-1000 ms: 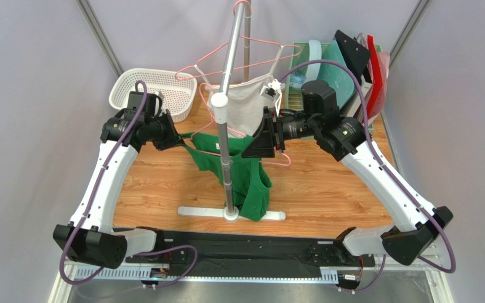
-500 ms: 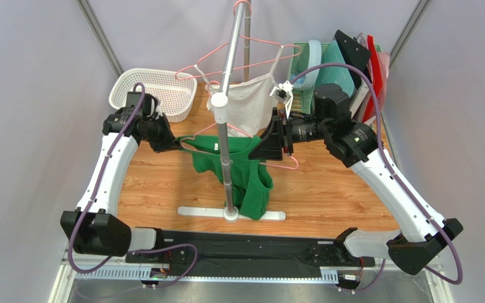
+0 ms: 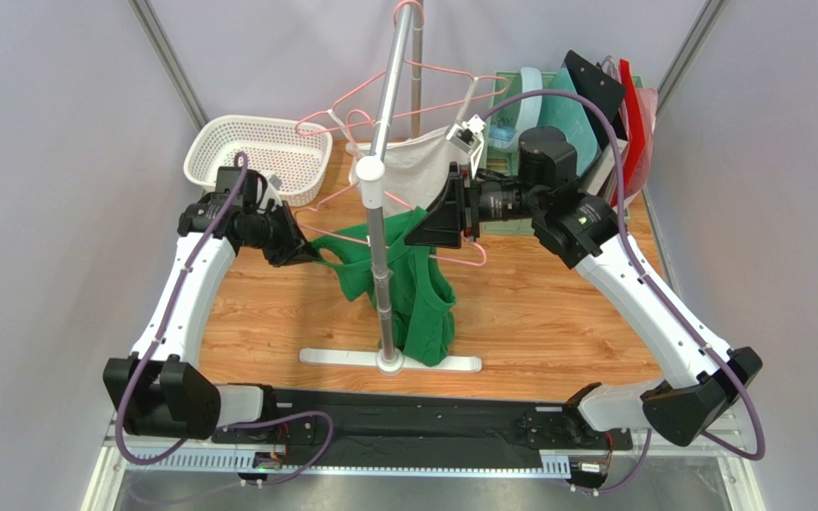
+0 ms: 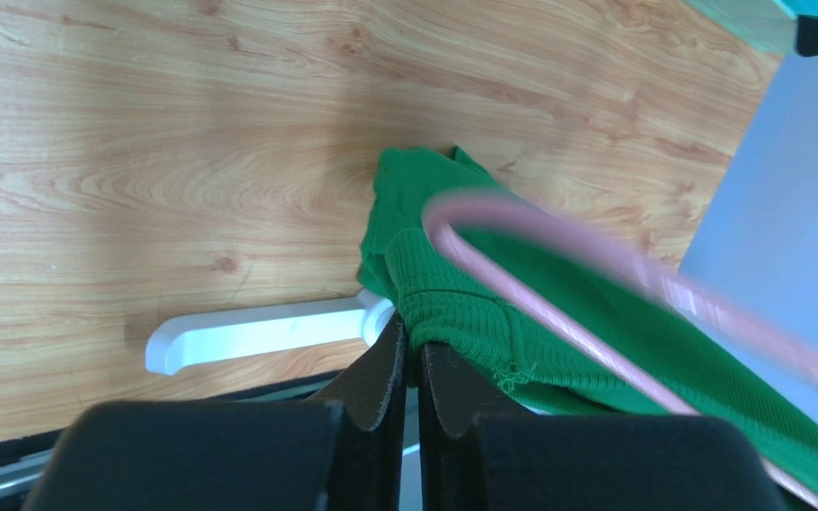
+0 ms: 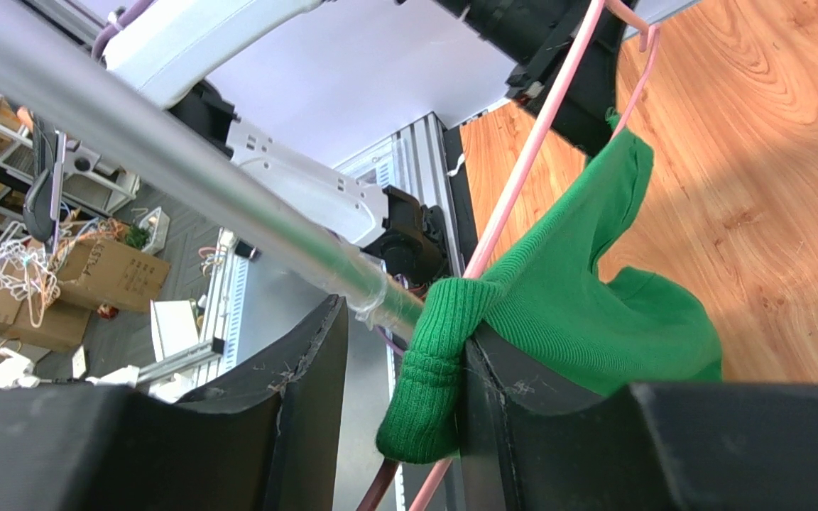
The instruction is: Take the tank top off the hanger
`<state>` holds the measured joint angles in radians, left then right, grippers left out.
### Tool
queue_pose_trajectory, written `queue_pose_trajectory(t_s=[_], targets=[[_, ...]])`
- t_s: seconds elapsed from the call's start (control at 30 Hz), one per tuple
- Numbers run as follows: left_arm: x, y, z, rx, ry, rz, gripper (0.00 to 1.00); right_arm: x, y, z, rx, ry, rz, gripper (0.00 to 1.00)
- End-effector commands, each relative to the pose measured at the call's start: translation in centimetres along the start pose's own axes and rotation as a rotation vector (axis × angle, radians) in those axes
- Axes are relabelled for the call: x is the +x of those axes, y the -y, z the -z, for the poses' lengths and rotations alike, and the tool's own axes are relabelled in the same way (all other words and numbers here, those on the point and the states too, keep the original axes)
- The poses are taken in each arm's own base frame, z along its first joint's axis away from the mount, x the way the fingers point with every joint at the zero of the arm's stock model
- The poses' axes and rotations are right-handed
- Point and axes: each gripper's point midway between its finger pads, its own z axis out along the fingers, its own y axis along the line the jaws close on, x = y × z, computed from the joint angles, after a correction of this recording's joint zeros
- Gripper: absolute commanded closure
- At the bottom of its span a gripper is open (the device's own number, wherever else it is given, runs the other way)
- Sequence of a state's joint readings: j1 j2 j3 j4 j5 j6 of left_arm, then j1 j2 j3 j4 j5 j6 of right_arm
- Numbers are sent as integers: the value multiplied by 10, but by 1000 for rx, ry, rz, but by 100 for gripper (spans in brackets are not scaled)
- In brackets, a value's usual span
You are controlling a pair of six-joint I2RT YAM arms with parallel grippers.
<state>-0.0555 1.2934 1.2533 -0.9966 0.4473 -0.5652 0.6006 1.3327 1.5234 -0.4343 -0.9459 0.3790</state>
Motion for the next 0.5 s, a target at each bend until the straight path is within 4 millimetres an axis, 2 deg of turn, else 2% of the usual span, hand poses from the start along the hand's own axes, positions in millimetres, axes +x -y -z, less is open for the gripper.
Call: queue_pose_trajectory(t_s=[0.0,0.07,0.1,0.17,0.2,0.27,0.33,0.47], targets=[[5,13,26,58,65,-21,84,-40,-14,-1,-35,100,94,100],[11,14,39,62,97,-37,73,-41,-15,-3,-55,91,90,100],[17,13,43,59,93,-38,61,-39,-14,-4,-60,84,84,100],[24,16,57,73,127,-60,53,-37,-11,-5,-61,75,90,100],[30,14,62,62,127,-54,46,-36,-11,-5,-60,72,89,100],[33,13,76,52,180,-67,41,-36,-7,-7,-57,65,87,100],[34,22,95,81,242,-90,37,-35,-5,-10,-66,56,77,100],[21,62,136,231,403,-238,37,-34,-7,-12,-92,33,84,100]])
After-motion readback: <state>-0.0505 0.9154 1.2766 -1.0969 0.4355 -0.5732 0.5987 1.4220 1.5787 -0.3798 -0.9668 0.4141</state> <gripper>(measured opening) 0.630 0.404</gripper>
